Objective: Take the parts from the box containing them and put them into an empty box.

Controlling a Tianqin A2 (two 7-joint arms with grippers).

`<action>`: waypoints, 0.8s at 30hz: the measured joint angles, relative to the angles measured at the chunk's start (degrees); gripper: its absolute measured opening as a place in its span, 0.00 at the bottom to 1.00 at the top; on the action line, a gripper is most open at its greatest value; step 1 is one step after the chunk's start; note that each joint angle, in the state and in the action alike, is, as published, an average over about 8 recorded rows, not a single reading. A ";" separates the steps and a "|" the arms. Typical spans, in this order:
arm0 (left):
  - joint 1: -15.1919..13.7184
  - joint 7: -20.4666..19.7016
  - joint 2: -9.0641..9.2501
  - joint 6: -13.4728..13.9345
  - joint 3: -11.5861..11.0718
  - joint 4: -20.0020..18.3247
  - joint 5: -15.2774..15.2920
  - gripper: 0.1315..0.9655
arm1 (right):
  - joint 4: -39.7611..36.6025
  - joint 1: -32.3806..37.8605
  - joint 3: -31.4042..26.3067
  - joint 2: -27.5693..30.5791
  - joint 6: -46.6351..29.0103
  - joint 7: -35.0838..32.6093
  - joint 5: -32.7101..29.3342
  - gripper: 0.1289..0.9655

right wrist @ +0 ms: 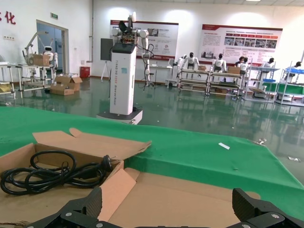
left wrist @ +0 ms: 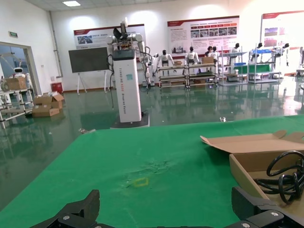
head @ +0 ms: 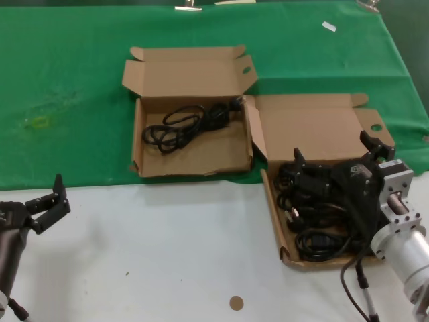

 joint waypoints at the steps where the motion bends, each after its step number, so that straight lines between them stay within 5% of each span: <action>1: 0.00 0.00 0.00 0.00 0.00 0.00 0.00 1.00 | 0.00 0.00 0.00 0.00 0.00 0.00 0.00 1.00; 24: 0.00 0.04 0.00 0.00 0.00 0.00 0.00 1.00 | 0.00 0.00 0.00 0.00 0.00 0.00 0.00 1.00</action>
